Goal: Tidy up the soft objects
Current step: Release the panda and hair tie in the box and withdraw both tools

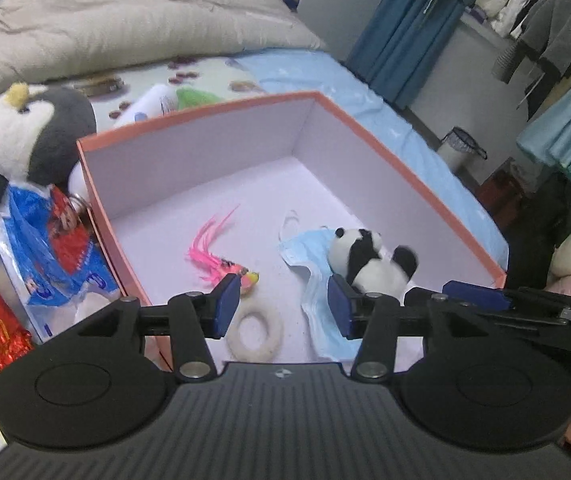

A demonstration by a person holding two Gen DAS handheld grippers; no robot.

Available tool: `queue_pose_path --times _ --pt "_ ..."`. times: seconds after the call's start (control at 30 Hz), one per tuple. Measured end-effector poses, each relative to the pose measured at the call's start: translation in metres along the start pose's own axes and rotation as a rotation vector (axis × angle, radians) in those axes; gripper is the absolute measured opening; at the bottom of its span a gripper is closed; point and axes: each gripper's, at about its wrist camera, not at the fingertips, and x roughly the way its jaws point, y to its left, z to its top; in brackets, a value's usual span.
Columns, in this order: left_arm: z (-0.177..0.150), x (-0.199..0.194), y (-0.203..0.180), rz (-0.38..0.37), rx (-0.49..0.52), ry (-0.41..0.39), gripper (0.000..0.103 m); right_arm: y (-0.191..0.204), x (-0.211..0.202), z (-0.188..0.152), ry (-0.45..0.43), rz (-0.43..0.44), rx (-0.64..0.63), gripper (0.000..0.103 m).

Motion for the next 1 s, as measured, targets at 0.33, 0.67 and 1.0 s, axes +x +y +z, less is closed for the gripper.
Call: queue_pose_path --times 0.33,0.67,1.0 --pt "-0.007 -0.08 -0.01 0.007 0.043 -0.166 0.055 0.02 -0.06 -0.003 -0.17 0.085 0.002 0.049" --pt "-0.039 -0.144 0.002 0.04 0.001 -0.272 0.055 0.047 -0.094 -0.019 -0.241 0.144 -0.041 0.049" --pt "-0.08 -0.177 0.025 0.077 -0.039 -0.304 0.055 0.077 -0.106 -0.049 -0.248 0.179 -0.087 0.049"
